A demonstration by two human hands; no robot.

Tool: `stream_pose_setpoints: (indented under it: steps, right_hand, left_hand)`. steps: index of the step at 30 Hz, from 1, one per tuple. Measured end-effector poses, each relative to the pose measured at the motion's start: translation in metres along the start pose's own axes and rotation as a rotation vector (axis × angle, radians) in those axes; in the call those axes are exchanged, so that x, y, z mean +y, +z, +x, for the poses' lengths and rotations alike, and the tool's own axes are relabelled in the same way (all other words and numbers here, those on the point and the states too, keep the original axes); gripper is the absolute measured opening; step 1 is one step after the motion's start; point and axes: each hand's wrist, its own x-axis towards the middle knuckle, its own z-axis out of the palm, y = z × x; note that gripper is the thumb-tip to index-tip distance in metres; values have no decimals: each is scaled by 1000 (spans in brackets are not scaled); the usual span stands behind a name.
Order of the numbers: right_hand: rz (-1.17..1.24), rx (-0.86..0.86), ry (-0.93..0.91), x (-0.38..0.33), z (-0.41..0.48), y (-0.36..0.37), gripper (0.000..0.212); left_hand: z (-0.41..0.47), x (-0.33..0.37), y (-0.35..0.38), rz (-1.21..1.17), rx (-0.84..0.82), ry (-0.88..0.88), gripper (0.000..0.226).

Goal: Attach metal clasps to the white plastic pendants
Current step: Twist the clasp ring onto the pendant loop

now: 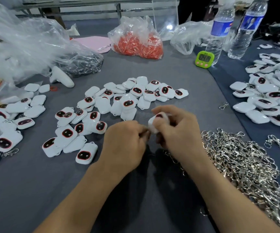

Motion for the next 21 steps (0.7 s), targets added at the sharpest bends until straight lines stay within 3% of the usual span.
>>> stream_pose_setpoints:
  steps: [2,4,6,9,12,18,21]
  right_hand:
    - [-288,-2,-166,2,-4,6,20]
    - [-248,22,-107,2,-2,6,20]
    - [44,27,83,-2,4,2,21]
    - [349,-23,271,-8,7,-3,20]
    - [506,-54,355,-10,9,-4,19]
    - [550,-56,351,-9,7,-4,19]
    - [412,-19,268,-5,6,-2,21]
  left_hand:
    - [-2,0,0,208,7,102,15]
    - [-6,-1,2,173,74,89,14]
    - [-6,-1,4,-102,111,-37,16]
    - [1,-1,10,-611,-1,-228,21]
    - [6,-2,10,-778,-56,-257,21]
    - [6,0,10,-757,-57,-267,27]
    - [4,-1,5,-478,18,-118,29]
